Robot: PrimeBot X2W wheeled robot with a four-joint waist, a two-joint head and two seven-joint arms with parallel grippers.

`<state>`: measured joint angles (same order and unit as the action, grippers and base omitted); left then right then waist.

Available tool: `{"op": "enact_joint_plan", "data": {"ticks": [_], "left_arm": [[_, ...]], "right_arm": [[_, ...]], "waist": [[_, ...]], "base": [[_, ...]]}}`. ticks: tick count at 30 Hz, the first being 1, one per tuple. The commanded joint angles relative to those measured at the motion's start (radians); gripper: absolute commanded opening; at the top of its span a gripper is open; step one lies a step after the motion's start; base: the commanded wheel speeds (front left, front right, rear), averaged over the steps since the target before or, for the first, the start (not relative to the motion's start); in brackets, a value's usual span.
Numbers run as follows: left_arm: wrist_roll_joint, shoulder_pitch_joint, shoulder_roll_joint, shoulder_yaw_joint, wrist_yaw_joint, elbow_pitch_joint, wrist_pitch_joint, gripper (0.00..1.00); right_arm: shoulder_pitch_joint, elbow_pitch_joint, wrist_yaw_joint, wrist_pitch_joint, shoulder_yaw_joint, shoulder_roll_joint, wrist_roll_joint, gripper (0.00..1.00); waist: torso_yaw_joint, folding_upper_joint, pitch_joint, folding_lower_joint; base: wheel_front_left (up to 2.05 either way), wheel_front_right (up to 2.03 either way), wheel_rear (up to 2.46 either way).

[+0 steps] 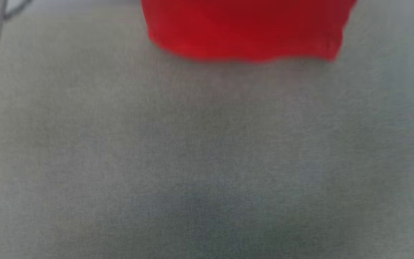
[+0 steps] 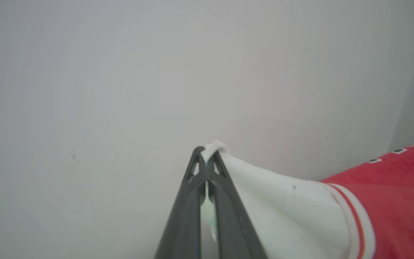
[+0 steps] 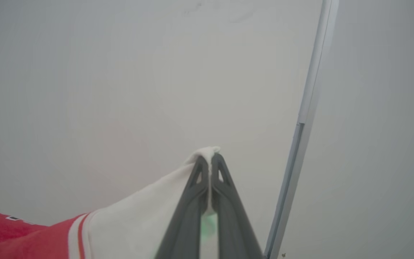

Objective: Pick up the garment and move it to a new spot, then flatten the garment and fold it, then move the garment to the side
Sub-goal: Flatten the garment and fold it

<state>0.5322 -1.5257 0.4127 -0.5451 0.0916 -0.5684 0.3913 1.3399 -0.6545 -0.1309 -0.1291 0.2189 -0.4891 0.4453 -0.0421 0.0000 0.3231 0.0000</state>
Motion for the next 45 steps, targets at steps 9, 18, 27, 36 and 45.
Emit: {"op": "enact_joint_plan", "data": {"ticks": [9,18,27,36,45], "left_arm": [[-0.102,-0.143,-0.049,0.011,0.047,-0.123,-0.365,0.00],[-0.045,-0.005,-0.091,-0.010,-0.026,-0.298,-0.388,0.00],[0.044,0.201,-0.084,-0.027,-0.110,-0.372,-0.234,0.00],[0.132,0.459,-0.015,-0.035,-0.137,-0.300,-0.026,0.00],[0.223,0.787,0.117,-0.011,-0.043,0.025,0.169,0.00]], "right_arm": [[0.118,-0.026,0.000,-0.136,-0.038,-0.006,-0.172,0.00],[-0.058,-0.140,0.000,-0.134,0.083,0.004,-0.107,0.00],[-0.243,-0.110,0.000,-0.004,0.315,-0.051,0.171,0.00],[-0.439,0.078,0.000,0.159,0.499,-0.192,0.427,0.00],[-0.595,0.233,0.000,0.260,0.602,-0.326,0.568,0.00]], "waist": [[0.043,0.0000,0.147,0.0000],[0.070,0.0000,0.117,0.0000],[0.081,0.0000,0.040,0.0000],[0.091,0.0000,-0.056,0.0000],[0.105,0.0000,-0.131,0.0000]], "base": [[0.00,0.00,0.00],[0.00,0.00,0.00],[0.00,0.00,0.00],[0.00,0.00,0.00],[0.00,0.00,0.00]]}}
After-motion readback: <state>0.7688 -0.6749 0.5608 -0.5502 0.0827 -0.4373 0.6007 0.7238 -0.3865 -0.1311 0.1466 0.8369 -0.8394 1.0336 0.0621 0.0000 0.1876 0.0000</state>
